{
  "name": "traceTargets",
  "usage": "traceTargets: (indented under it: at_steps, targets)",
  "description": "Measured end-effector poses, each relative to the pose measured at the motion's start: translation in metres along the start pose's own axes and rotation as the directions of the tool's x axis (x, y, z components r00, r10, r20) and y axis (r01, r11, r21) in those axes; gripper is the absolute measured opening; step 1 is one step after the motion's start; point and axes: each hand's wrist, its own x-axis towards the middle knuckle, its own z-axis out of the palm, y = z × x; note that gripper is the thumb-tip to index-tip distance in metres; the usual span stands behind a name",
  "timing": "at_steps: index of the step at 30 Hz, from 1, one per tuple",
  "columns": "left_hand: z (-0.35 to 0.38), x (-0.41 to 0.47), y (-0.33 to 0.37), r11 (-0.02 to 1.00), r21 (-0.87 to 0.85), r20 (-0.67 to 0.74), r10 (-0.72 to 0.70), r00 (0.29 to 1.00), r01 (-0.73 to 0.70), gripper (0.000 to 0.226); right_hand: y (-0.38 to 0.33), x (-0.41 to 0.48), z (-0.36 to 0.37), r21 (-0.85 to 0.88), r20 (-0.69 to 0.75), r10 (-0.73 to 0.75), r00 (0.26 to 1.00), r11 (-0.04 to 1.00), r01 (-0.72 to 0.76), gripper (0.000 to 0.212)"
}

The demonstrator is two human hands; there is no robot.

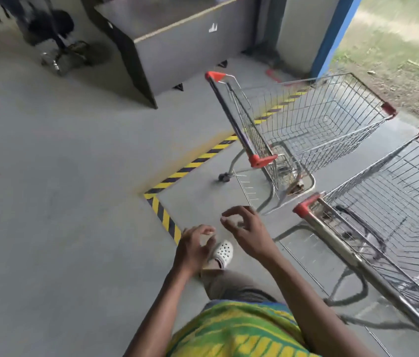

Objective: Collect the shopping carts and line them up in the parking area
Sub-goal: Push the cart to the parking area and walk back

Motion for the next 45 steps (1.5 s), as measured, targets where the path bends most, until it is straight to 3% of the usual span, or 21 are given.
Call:
traceTargets:
  at_steps: [3, 7, 10, 13, 19, 22, 25, 27, 29, 34, 36, 38, 39, 40, 43, 45]
  targets:
    - [-0.012, 0.071, -0.005, 0.999, 0.019, 0.097, 0.033, 0.995, -0.035, 0.053, -0.015, 0.077, -0.007, -0.008, -0.066, 0.013, 0.998, 1.0, -0.013, 0.015]
    - [-0.035, 0.155, -0.007, 0.996, 0.061, 0.178, 0.056, 0.983, -0.068, 0.039, -0.05, 0.178, -0.031, -0.103, -0.22, -0.033, 0.975, 0.995, 0.01, 0.022]
    - [-0.05, 0.211, 0.0, 0.992, 0.06, 0.196, 0.094, 0.976, -0.108, 0.036, -0.067, 0.239, -0.04, -0.224, -0.312, 0.022, 0.95, 0.97, -0.096, 0.032]
    - [-0.06, 0.273, 0.008, 0.97, 0.063, 0.237, 0.215, 0.947, -0.236, 0.022, -0.075, 0.291, -0.038, -0.22, -0.342, 0.161, 0.926, 0.944, -0.246, 0.041]
    - [-0.083, 0.397, 0.028, 0.851, 0.086, 0.399, 0.447, 0.801, -0.518, 0.024, -0.064, 0.348, -0.002, -0.154, -0.466, 0.39, 0.794, 0.848, -0.507, 0.054]
    - [-0.099, 0.449, 0.038, 0.744, 0.148, 0.401, 0.557, 0.727, -0.651, 0.026, -0.064, 0.369, 0.012, -0.084, -0.565, 0.474, 0.676, 0.781, -0.619, 0.052]
    - [-0.108, 0.497, 0.052, 0.603, 0.158, 0.46, 0.655, 0.599, -0.782, 0.037, -0.067, 0.384, 0.019, 0.027, -0.662, 0.521, 0.538, 0.735, -0.678, 0.055]
    - [-0.108, 0.528, 0.058, 0.505, 0.189, 0.479, 0.701, 0.528, -0.842, 0.042, -0.069, 0.385, 0.022, 0.043, -0.707, 0.516, 0.484, 0.714, -0.699, 0.056]
    - [-0.107, 0.563, 0.056, 0.47, 0.217, 0.526, 0.682, 0.508, -0.856, 0.047, -0.073, 0.38, 0.023, 0.017, -0.704, 0.516, 0.488, 0.698, -0.715, 0.057]
    - [-0.12, 0.608, 0.04, 0.391, 0.198, 0.611, 0.667, 0.425, -0.899, 0.047, -0.086, 0.355, 0.03, -0.069, -0.594, 0.542, 0.595, 0.703, -0.708, 0.05]
    - [-0.128, 0.607, 0.051, 0.387, 0.182, 0.618, 0.67, 0.411, -0.904, 0.048, -0.088, 0.346, 0.044, -0.093, -0.668, 0.54, 0.512, 0.622, -0.777, 0.045]
    - [-0.136, 0.609, 0.061, 0.484, 0.151, 0.651, 0.608, 0.456, -0.862, 0.06, -0.086, 0.342, 0.063, -0.155, -0.824, 0.45, 0.345, 0.407, -0.9, 0.046]
    - [-0.14, 0.61, 0.062, 0.534, 0.155, 0.672, 0.56, 0.484, -0.831, 0.064, -0.082, 0.341, 0.073, -0.137, -0.878, 0.388, 0.28, 0.356, -0.924, 0.045]
    - [-0.141, 0.61, 0.059, 0.528, 0.199, 0.676, 0.536, 0.506, -0.825, 0.067, -0.078, 0.342, 0.08, -0.116, -0.925, 0.305, 0.226, 0.339, -0.934, 0.041]
    - [-0.146, 0.595, 0.031, 0.328, 0.334, 0.626, 0.624, 0.468, -0.884, 0.06, -0.071, 0.349, 0.086, -0.016, -0.978, 0.19, 0.082, 0.327, -0.945, 0.035]
    - [-0.144, 0.588, 0.016, 0.326, 0.294, 0.551, 0.71, 0.438, -0.898, 0.044, -0.067, 0.352, 0.083, 0.049, -0.985, 0.173, 0.012, 0.347, -0.937, 0.035]
